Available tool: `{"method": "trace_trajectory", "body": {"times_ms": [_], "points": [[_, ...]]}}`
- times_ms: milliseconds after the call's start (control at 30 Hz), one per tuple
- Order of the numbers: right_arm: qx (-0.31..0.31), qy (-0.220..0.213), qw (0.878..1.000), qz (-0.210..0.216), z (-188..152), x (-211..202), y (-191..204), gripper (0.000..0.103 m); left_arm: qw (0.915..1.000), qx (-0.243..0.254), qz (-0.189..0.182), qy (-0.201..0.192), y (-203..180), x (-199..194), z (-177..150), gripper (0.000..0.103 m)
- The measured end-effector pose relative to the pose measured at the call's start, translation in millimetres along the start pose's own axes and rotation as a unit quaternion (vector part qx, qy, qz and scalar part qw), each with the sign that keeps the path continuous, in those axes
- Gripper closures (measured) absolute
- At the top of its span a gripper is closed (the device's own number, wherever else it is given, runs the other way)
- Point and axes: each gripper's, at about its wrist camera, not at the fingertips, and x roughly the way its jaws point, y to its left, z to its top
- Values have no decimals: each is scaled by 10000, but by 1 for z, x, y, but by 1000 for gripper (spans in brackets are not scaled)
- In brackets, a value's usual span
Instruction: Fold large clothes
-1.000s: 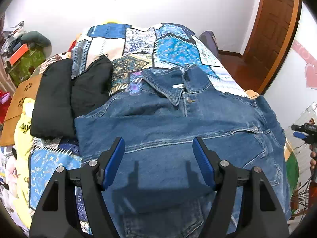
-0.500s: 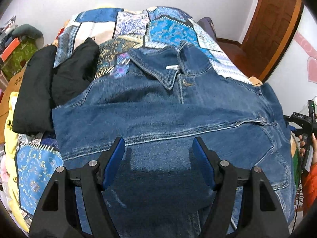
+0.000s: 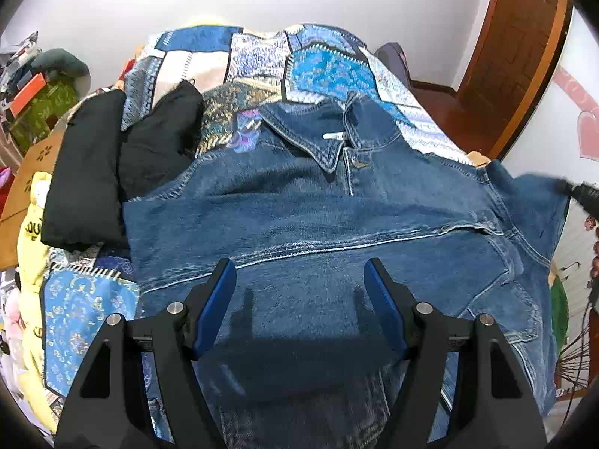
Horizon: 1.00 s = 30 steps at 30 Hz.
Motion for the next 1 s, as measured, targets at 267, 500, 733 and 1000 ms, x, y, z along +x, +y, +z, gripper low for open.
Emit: {"method": "trace_trajectory", "body": {"times_ms": [267,500,733,1000], "points": [[-1278,-99,9876,908,-19,-39,103,94,9997,23,-12,-248,2,-30,-7,33],[-1901,996,9706,1092,-83,10,146,93,9997,11,-73,-244,8,-44,-23,33],[-1957,1611,9635,864,-107,20,154,85,9998,131,-74,-128,6,-41,-36,33],[-1314,1341,9773,986,-86,-18,126,54,9997,127,-177,-123,-1,-36,-36,33]]}}
